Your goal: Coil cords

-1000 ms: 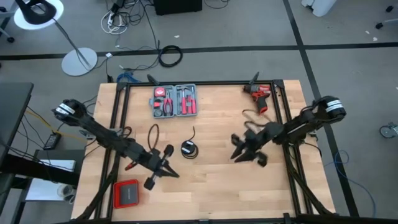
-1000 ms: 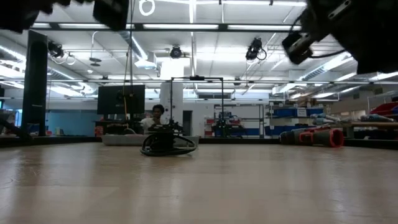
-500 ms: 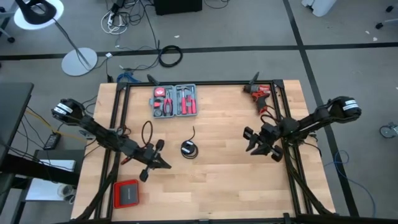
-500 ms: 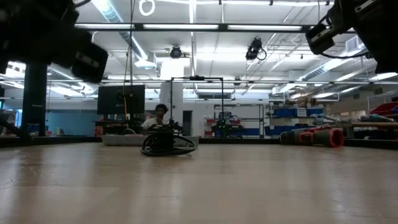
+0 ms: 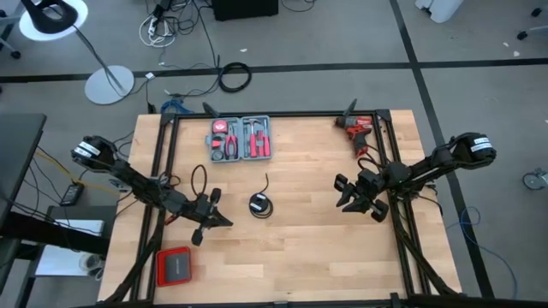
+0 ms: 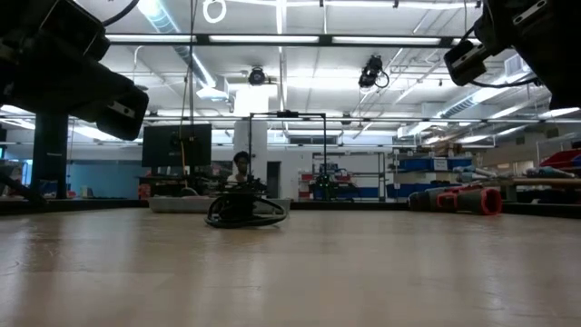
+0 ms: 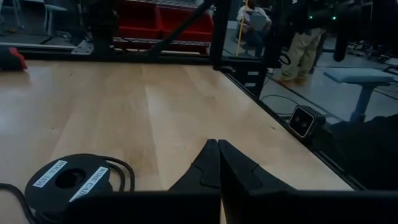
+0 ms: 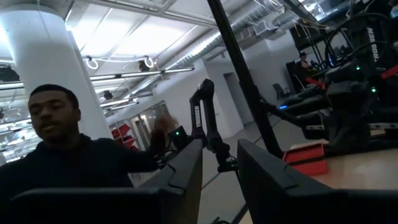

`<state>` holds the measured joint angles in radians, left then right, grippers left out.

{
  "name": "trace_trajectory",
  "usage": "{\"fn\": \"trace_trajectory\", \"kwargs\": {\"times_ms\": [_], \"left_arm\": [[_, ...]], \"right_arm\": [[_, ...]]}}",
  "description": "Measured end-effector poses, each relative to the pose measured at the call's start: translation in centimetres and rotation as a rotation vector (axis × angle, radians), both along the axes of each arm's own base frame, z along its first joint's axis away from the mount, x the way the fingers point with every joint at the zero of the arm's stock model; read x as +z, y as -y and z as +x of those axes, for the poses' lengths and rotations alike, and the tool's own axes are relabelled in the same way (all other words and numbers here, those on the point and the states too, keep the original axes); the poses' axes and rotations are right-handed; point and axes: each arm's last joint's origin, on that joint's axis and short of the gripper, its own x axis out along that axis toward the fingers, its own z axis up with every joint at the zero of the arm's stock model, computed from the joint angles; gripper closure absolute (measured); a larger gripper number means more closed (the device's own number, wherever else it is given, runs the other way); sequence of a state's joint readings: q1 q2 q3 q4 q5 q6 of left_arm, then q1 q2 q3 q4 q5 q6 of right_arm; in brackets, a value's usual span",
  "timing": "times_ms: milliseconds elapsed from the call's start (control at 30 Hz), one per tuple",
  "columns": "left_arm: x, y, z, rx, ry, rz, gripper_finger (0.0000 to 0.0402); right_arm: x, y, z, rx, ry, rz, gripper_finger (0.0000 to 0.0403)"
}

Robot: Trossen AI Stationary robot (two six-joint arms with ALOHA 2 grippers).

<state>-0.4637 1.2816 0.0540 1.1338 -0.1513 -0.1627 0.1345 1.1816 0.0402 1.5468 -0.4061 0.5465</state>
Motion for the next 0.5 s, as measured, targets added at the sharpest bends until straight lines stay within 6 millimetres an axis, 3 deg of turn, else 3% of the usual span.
{"fn": "trace_trajectory", "kwargs": {"times_ms": [300,500], "left_arm": [[0.1,-0.1,-0.2,-0.002,0.007,-0.004,0.0401],[0.0,-0.7,-1.5,-0.005,-0.018,0.009,0.0401]], "right_arm": [[0.0,0.0,0.0,0.0,-0.005,-0.001,0.0299],[0.9,0.2,-1.8,0.0,0.049,0.007,0.0301]]}}
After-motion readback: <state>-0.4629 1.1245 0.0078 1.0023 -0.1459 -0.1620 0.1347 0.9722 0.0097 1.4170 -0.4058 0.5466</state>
